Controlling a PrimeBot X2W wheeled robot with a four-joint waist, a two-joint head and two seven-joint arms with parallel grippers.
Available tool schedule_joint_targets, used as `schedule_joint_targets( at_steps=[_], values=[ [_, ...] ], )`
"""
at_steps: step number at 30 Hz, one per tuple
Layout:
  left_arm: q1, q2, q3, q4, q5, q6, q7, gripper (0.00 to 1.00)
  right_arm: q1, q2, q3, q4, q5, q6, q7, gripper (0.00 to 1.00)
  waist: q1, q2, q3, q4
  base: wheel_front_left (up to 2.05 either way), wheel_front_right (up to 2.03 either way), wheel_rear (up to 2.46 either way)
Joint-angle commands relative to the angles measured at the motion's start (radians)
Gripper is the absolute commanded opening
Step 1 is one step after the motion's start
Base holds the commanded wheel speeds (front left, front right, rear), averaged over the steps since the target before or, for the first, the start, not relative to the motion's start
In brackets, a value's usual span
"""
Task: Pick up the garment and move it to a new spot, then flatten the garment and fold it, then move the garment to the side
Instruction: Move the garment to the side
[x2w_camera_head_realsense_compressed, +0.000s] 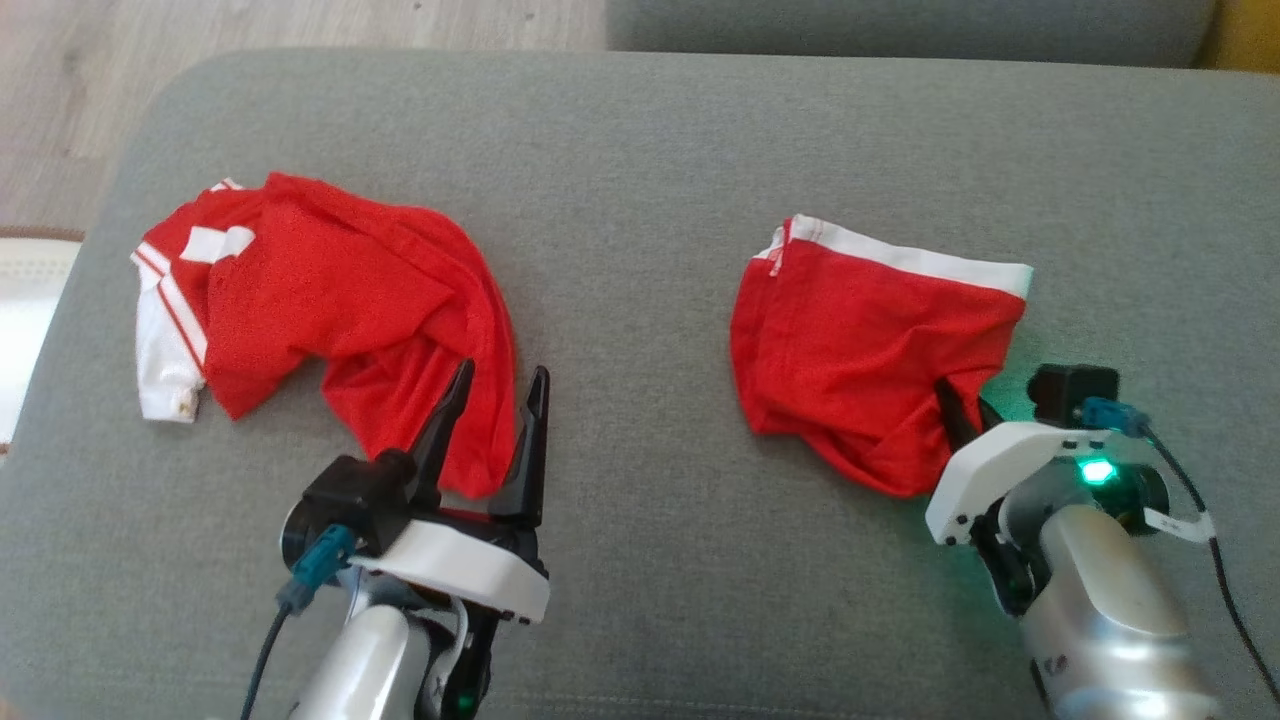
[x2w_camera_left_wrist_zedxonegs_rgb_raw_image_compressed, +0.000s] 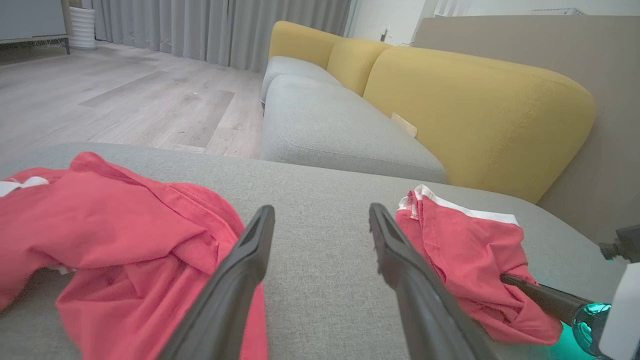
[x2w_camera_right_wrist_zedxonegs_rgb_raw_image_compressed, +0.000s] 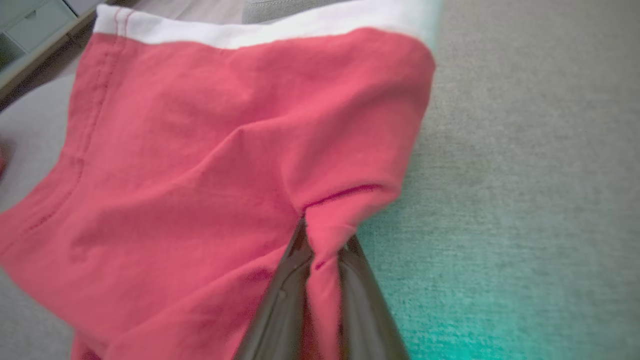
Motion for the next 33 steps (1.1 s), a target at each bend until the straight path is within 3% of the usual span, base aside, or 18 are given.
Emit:
schedule_joint_targets(
  at_steps=[1, 10, 16, 17, 21, 28, 33],
  values=[
    [-0.034, 0.002, 0.025, -0.027, 0.009, 0.002, -0.008, 1.00, -0.038, -0.017, 0.046, -0.007, -0.042, -0.001, -0.018, 0.00, -0.0001, 0.0000, -0.010, -0.015, 0.00, 0.00, 0.00],
    [-0.024, 0.002, 0.010, -0.026, 0.008, -0.004, -0.008, 1.00, -0.061, -0.119, 0.129, 0.020, -0.139, -0.001, -0.033, 0.00, -0.0001, 0.0000, -0.037, -0.076, 0.00, 0.00, 0.00],
    [-0.042, 0.002, 0.001, -0.044, 0.010, -0.004, -0.008, 1.00, -0.113, -0.277, 0.223, 0.015, -0.153, -0.001, -0.002, 0.00, -0.0001, 0.0000, 0.011, -0.115, 0.00, 0.00, 0.00],
    [-0.042, 0.002, 0.001, -0.044, 0.010, -0.004, -0.008, 1.00, -0.113, -0.277, 0.223, 0.015, -0.153, -0.001, -0.002, 0.00, -0.0001, 0.0000, 0.011, -0.115, 0.00, 0.00, 0.00],
    [-0.068, 0.002, -0.013, -0.050, 0.010, -0.008, -0.008, 1.00, -0.152, -0.404, 0.255, 0.019, -0.141, -0.001, 0.016, 0.00, -0.0001, 0.0000, 0.057, -0.117, 0.00, 0.00, 0.00],
    [-0.113, 0.002, -0.031, -0.069, 0.001, -0.007, -0.008, 1.00, -0.208, -0.577, 0.193, 0.037, -0.111, -0.001, 0.049, 0.00, -0.0001, 0.0000, 0.145, -0.095, 0.00, 0.00, 0.00],
    [-0.133, 0.002, -0.030, -0.076, -0.004, -0.005, -0.008, 1.00, -0.237, -0.627, 0.097, 0.055, -0.128, -0.001, 0.082, 0.00, -0.0001, 0.0000, 0.187, -0.084, 0.00, 0.00, 0.00]
  ],
)
